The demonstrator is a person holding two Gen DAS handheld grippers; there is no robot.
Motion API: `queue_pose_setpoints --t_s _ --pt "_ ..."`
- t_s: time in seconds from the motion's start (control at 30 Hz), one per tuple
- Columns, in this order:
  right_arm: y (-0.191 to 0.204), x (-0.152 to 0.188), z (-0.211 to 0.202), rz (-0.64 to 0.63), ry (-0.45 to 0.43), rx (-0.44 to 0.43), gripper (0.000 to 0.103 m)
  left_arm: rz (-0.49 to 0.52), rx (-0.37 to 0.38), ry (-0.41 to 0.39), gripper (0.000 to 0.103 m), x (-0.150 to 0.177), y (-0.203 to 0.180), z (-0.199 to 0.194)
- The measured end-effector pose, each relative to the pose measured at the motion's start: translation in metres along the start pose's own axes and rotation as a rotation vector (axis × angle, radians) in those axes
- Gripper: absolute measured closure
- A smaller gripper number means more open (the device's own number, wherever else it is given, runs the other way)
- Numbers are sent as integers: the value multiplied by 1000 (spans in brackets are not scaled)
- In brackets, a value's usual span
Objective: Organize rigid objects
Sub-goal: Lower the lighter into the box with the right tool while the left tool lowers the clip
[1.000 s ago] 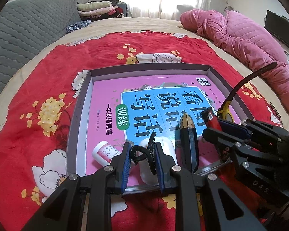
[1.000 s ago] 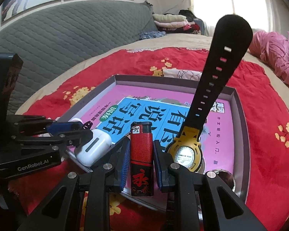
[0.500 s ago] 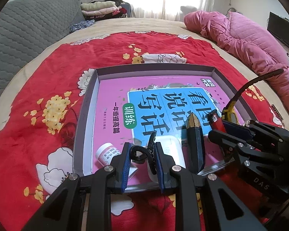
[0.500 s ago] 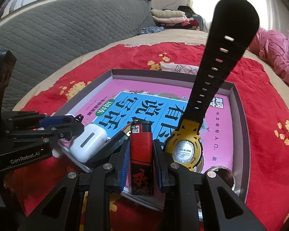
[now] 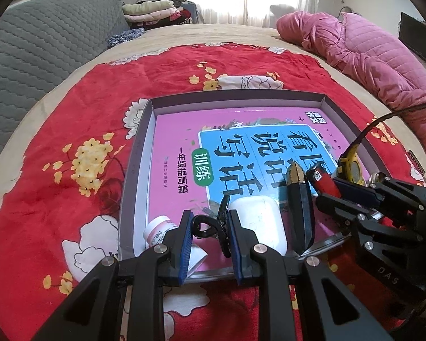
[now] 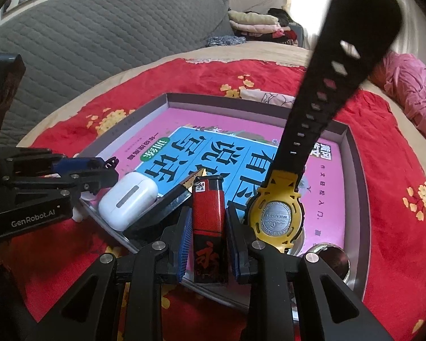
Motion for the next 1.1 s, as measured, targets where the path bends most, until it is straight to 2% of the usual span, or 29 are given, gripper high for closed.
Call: queue_pose_setpoints --t_s 0.47,0.97,1.1 --pt "-4 -1 -2 32 4 -26 79 9 -36 13 79 1 4 2" --pt "-6 0 -6 52 4 -42 77 17 -47 12 79 3 2 1" --pt "-7 0 -7 53 4 -43 77 12 -30 23 79 3 1 1"
Point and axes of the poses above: each gripper's, at about its wrist camera, not at the fingertips, and z roughly the way its jaws point, y to its left, x to its underside, the point moved 3 cm from there along z, roughly the way its jaws point, and after that the axes turned 4 degrees about z, right-handed, at the moved point
